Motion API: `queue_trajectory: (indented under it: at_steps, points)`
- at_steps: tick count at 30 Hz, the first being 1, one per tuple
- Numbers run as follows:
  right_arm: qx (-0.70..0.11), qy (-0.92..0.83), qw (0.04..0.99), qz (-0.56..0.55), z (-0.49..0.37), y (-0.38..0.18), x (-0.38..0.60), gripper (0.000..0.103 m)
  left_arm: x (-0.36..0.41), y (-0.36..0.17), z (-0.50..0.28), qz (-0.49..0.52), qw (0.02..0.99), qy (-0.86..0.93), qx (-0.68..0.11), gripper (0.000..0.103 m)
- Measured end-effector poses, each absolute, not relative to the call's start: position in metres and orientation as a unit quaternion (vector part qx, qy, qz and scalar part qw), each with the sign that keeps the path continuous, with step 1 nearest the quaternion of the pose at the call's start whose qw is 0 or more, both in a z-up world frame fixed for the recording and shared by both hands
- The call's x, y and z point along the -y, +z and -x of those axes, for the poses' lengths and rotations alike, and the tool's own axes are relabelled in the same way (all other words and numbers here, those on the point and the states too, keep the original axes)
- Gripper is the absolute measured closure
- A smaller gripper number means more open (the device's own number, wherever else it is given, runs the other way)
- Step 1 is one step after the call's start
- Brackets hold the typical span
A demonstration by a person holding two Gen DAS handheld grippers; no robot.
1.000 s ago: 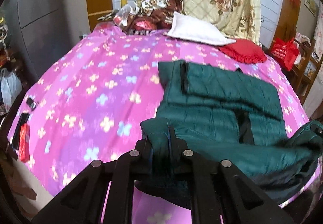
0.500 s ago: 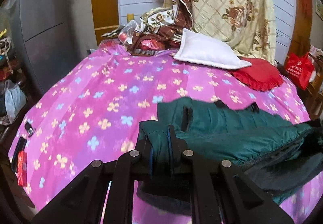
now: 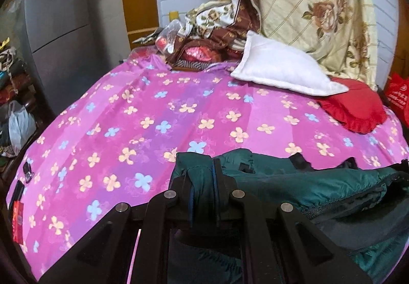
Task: Fold large clothes
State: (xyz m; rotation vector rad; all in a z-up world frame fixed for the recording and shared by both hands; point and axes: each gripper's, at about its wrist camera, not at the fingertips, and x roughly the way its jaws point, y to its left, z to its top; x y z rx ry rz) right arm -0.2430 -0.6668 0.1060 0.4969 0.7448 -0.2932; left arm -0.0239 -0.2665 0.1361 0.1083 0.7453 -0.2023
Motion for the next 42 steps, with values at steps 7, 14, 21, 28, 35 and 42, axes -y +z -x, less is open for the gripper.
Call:
queue_trajectory:
  at_steps: [7, 14, 21, 28, 35, 42]
  points:
    - [-0.365, -0.159, 0.872, -0.284, 0.217, 0.058, 0.682, 0.076, 0.283, 0.097, 0.004, -0.062, 0.919, -0.077, -0.381, 0.103]
    - [-0.354, -0.143, 0.876, -0.296, 0.227, 0.076, 0.683, 0.060, 0.285, 0.081, -0.004, -0.041, 0.916, -0.083, -0.390, 0.103]
    - [-0.285, -0.125, 0.898, -0.312, 0.267, 0.119, 0.667, 0.050, 0.279, 0.079, -0.007, -0.019, 0.912, -0.101, -0.398, 0.103]
    - [-0.231, -0.169, 0.927, -0.241, 0.285, 0.163, 0.639, 0.043, 0.278, 0.079, -0.007, -0.016, 0.912, -0.111, -0.395, 0.100]
    - [-0.268, -0.118, 0.944, -0.152, 0.263, 0.170, 0.590, 0.024, 0.269, 0.091, -0.005, 0.004, 0.908, -0.135, -0.397, 0.094]
    - [-0.353, -0.064, 0.931, -0.062, 0.181, 0.109, 0.520, 0.025, 0.242, 0.135, 0.010, 0.058, 0.911, -0.182, -0.365, 0.069]
